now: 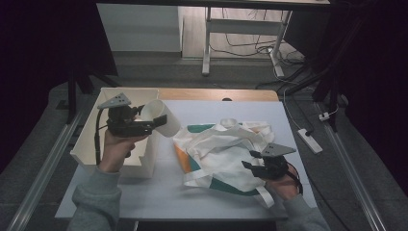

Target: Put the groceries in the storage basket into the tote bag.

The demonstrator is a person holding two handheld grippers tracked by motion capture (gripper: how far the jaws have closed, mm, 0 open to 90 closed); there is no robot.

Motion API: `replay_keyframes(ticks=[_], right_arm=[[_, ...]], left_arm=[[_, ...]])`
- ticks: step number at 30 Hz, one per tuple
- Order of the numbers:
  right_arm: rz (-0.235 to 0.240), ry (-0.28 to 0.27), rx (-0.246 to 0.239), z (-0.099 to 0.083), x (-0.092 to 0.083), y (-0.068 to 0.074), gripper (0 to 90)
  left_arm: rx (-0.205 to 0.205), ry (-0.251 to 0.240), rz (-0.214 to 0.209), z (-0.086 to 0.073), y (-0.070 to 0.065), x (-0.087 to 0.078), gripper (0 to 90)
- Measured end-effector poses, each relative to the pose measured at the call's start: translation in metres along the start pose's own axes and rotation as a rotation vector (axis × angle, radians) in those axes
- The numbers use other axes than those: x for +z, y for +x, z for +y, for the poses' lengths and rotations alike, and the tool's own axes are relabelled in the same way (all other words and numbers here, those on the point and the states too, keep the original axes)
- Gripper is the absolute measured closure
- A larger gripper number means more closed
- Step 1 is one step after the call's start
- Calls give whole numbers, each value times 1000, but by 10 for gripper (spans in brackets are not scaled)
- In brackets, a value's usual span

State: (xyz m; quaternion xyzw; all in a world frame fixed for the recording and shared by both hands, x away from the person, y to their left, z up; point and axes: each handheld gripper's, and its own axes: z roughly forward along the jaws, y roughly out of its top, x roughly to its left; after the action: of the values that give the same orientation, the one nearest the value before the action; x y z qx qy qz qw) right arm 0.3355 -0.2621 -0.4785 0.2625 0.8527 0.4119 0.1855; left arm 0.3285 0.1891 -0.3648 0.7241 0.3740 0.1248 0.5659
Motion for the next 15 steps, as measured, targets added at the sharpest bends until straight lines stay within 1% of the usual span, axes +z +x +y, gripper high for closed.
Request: replay_keyframes(ticks=[7, 15], right_arm=[[10, -20, 1, 3, -2, 2, 476], [19, -53, -1, 9, -5, 7, 467]], left_arm=[[15, 33, -47, -1, -14, 19, 205], [36, 72, -86, -2, -27, 41, 205]])
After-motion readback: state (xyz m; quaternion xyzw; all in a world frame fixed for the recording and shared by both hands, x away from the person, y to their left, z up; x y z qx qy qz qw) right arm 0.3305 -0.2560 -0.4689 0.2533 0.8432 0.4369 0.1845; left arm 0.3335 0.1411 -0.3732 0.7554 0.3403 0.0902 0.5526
